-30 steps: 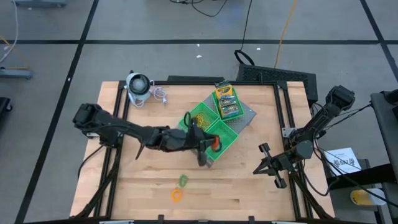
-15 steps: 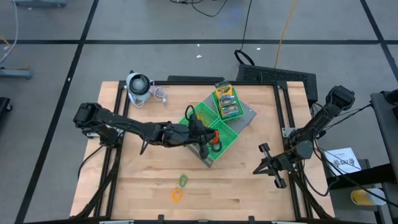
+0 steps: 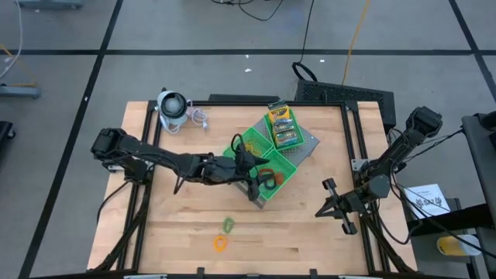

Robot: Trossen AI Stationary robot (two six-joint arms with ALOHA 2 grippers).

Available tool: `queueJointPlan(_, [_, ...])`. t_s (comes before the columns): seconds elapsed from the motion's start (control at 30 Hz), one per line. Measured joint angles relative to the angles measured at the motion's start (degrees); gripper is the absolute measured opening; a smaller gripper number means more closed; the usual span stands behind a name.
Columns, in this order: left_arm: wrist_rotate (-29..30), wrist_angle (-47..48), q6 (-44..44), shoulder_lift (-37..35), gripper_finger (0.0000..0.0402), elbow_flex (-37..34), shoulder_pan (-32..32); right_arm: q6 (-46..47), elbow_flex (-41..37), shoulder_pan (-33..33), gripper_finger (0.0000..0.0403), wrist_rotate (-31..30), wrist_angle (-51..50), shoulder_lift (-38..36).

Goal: Pick & Place Office Desk Supplies
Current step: Put the orange spring keychain into the bottom green bin on the shelf, then put the green spring keychain into the bottom green bin on the shelf

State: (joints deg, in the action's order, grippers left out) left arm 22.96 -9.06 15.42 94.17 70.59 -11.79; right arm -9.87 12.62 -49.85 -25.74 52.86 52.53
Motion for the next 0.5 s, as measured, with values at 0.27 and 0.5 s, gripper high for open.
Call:
queueJointPlan(0.27, [-2.1,2.9,-0.3,-0.7,0.0255,0.0,-0.3,0.1,0.0,0.0,0.0,0.0,0.0,0.0])
queueJointPlan(0.5, [-8.4,9.9,-3.5,-9.8,0.0255,0.0,-6.3,0.1,0.0,0.0,0.0,0.0,-0.1,0.0])
